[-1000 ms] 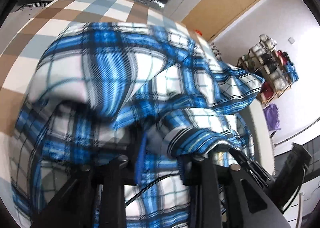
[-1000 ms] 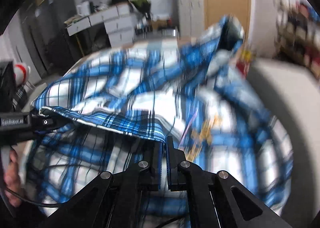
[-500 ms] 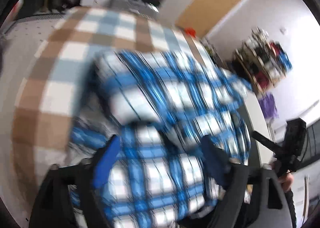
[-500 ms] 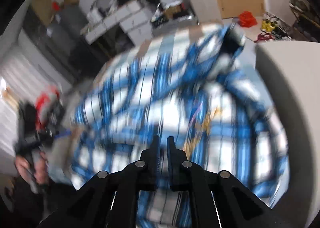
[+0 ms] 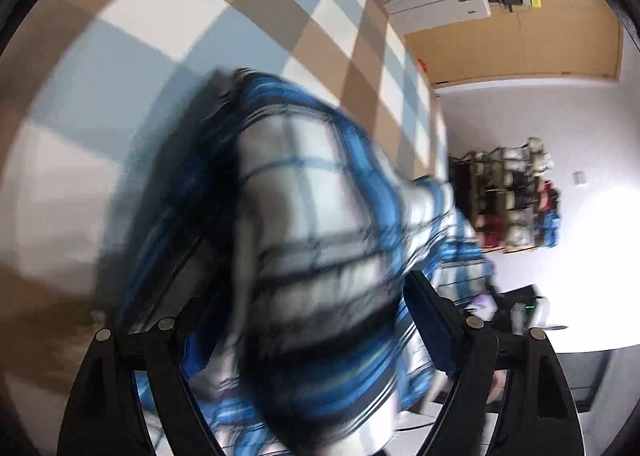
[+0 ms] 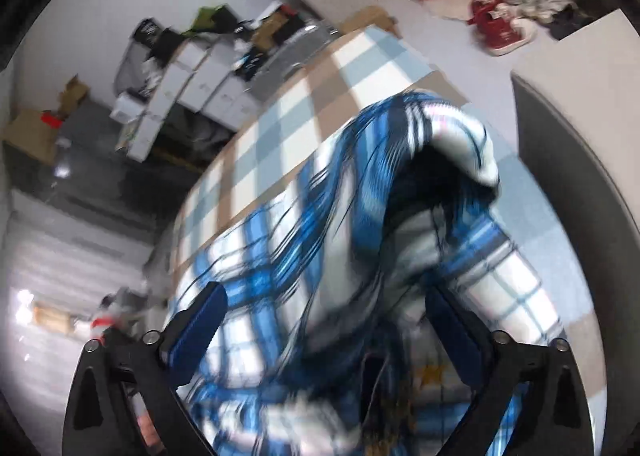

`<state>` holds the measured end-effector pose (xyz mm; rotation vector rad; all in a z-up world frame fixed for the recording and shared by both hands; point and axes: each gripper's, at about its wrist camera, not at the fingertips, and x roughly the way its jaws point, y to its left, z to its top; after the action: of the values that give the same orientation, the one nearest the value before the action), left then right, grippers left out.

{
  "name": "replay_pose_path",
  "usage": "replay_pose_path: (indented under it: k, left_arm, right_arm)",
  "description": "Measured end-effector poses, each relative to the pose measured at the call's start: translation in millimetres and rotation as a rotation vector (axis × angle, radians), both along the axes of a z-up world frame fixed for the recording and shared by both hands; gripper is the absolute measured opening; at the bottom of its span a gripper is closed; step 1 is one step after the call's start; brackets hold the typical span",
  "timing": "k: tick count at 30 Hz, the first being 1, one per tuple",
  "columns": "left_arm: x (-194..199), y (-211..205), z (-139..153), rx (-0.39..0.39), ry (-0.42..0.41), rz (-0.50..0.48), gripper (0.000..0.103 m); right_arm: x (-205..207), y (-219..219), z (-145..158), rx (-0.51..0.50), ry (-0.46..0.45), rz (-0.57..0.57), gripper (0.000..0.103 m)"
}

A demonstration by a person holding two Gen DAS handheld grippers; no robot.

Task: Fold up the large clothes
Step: 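Lift the hem with both grippers and fold it toward the collar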

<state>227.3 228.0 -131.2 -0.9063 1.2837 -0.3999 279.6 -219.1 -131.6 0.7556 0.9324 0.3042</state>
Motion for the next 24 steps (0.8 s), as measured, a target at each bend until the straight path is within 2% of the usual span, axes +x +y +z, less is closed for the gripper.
replay_pose_path:
  k: [1,2,3,4,5,9,11,12,15,16,18,19,21,23,24]
  left_arm:
    - [2,0,0,-0.019,-0.011,0.008,0.066]
    - [8,-1,4,-0.009,-0.016,0.013,0.046]
    - [14,-3,7,0.004,-0.028,0.005,0.025]
    - [21,-2,11,0.020,-0.044,-0.011,0.016]
    - [21,0,15,0.038,-0.056,-0.010,0.012]
    - [37,0,24,0.059,-0.088,0.038,0.007]
    - [48,2,31,0.064,-0.096,0.058,0.007]
    - [48,7,24,0.062,-0.090,0.053,0.007]
    - [42,9,11,0.092,-0.088,0.030,0.007]
    - [39,8,7,0.101,-0.083,0.021,0.007]
    - [35,11,6,0.108,-0.050,0.007,0.010]
    - [30,12,2,0.106,-0.022,0.003,0.011]
    - [26,19,8,0.123,0.015,0.010,0.024]
    - [16,20,18,0.205,0.019,0.010,0.033]
    - [13,20,27,0.233,0.000,0.004,0.033]
  right_arm:
    - [2,3,0,-0.001,-0.003,0.006,0.054]
    - [6,7,-2,-0.012,0.006,0.024,0.026]
    - [7,12,-3,-0.014,0.011,0.047,0.021]
    - [4,14,0,-0.008,0.000,0.056,0.015]
    - [0,14,6,0.002,-0.035,0.058,0.008]
    - [-22,8,34,0.027,-0.181,0.065,0.005]
    - [-33,4,36,0.042,-0.195,0.067,0.004]
    - [-41,4,31,0.028,-0.192,0.067,0.004]
    - [-50,6,4,-0.083,-0.130,0.072,0.005]
    - [-48,7,-13,-0.108,-0.082,0.084,0.005]
    - [-47,7,-47,-0.118,0.023,0.105,0.005]
    - [-48,6,-55,-0.119,0.043,0.106,0.005]
    - [-55,-1,-52,-0.130,0.010,0.079,0.005]
    - [-58,-4,-46,-0.145,0.034,0.097,0.006]
    - [-60,-7,-41,-0.146,0.042,0.118,0.006]
